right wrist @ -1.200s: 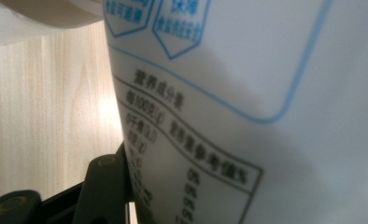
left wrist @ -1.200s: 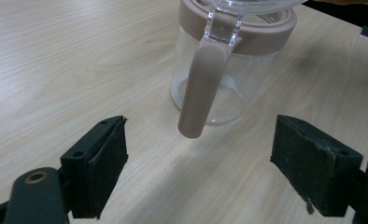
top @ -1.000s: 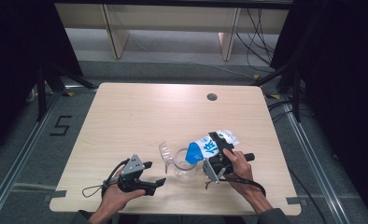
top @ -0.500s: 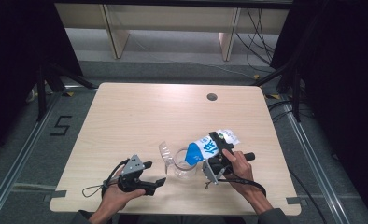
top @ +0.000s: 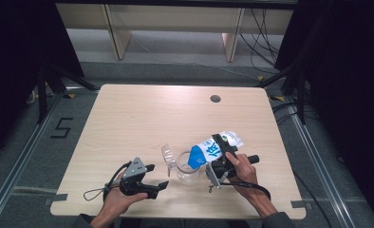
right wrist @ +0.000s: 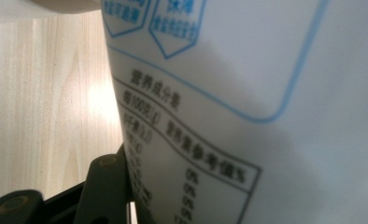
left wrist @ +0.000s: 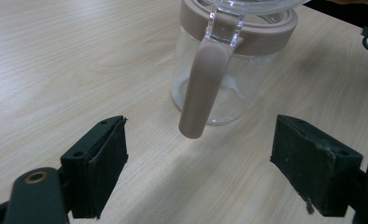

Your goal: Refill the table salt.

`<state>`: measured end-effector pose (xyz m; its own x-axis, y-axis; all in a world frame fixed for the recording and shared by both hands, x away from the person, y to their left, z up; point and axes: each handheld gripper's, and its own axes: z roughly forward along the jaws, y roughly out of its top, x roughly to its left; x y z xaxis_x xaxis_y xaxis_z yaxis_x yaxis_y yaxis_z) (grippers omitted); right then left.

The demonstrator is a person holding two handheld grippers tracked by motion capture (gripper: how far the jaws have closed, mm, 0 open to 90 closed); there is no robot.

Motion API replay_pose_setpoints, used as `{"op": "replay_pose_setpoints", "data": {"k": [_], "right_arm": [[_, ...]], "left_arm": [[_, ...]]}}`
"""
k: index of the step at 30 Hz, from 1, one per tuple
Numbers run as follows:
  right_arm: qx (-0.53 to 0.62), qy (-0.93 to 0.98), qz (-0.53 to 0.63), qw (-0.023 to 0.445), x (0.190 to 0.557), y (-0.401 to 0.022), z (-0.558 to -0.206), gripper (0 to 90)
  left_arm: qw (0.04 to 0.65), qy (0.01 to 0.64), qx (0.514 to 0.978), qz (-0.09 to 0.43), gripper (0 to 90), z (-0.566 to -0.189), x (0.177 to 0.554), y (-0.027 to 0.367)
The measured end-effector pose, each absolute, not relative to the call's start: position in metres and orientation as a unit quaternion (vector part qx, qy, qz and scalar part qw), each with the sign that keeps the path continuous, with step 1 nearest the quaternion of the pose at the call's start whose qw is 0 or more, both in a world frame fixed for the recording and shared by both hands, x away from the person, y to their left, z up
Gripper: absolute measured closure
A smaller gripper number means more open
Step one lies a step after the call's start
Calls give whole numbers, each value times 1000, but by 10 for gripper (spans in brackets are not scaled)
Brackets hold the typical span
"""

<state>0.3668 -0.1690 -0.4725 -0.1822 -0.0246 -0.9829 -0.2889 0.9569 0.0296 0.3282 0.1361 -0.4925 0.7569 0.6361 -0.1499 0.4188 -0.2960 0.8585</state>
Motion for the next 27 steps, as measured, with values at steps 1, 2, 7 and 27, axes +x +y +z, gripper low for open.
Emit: {"op": "replay_pose_setpoints", "data": {"k": [1, 2, 7, 27], "right_arm": [[-100, 763, 105, 630, 366, -169, -473, 484], [-98, 764, 104, 629, 366, -169, -473, 485], [-95, 766, 103, 627, 366, -169, -474, 486], [-99, 759, 89, 637, 364, -169, -475, 491]], "left_arm": [[494, 332, 796, 110, 177, -493, 328, 136], [494, 331, 796, 110, 177, -493, 328, 136], [492, 330, 798, 111, 177, -492, 328, 136], [492, 330, 798, 111, 177, -492, 328, 136]]}}
